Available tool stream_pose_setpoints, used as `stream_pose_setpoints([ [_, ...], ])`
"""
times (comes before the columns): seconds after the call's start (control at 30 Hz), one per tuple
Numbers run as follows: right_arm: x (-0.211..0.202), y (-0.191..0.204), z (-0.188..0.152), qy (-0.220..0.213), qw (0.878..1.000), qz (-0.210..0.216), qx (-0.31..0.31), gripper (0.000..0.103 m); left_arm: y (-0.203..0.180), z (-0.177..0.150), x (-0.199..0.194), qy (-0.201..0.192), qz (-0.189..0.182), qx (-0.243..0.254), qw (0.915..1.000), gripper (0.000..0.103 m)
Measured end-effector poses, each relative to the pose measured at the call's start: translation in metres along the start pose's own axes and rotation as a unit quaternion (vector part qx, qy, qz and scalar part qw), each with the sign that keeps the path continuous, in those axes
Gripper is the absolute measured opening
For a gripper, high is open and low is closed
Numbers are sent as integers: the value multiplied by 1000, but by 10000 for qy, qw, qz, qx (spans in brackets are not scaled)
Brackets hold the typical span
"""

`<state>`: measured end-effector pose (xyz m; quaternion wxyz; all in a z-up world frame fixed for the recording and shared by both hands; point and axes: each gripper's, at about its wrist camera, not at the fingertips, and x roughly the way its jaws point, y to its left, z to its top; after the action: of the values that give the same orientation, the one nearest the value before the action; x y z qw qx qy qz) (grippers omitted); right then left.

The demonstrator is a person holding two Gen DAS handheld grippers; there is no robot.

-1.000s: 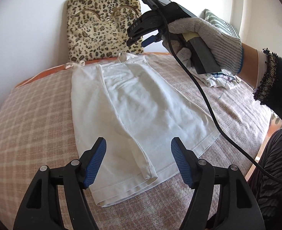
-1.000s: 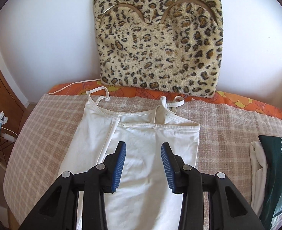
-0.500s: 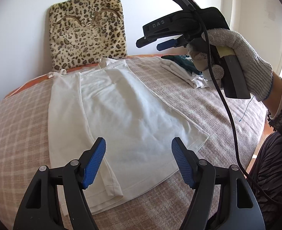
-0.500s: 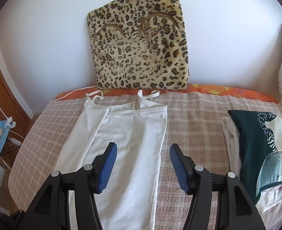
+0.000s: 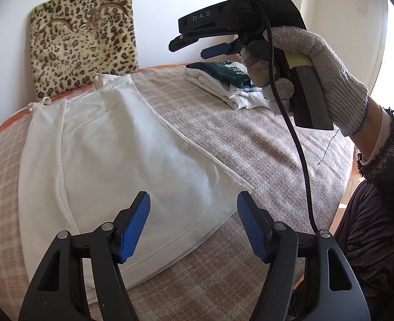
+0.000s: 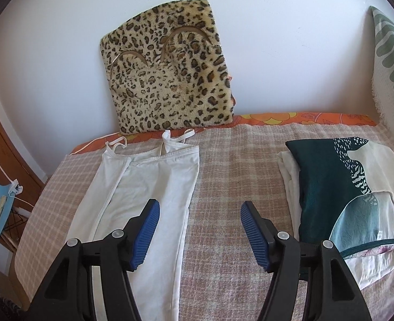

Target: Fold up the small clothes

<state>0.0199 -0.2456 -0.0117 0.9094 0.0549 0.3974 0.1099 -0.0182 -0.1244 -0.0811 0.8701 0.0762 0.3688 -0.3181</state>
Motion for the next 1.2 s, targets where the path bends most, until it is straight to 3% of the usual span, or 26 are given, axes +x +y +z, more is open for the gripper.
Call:
stream_pose_setpoints([
  [0.13,-2,-14,2,-37,9999,-11,126,66,-19,2,12,96,-43,207,9997,62],
  [0.23,-2,-22,1,-42,9998,9,185,66,-32,3,21,195,-106,331,9992,53],
  [0.53,6,-38,-6,92,9994,80,317,66,-56,8,39,322,-82,609,9976,51],
  [0.87,11,-54,-2,75,9982,91,587,66,-57,4,58,586,104,644,9961,42],
  [1.13,20,-59,1,169,9976,150,654,66,-61,8,65,633,195,692,9954,42],
  [1.2,22,-60,2,209,9975,161,661,66,-57,10,65,617,132,654,9959,34],
])
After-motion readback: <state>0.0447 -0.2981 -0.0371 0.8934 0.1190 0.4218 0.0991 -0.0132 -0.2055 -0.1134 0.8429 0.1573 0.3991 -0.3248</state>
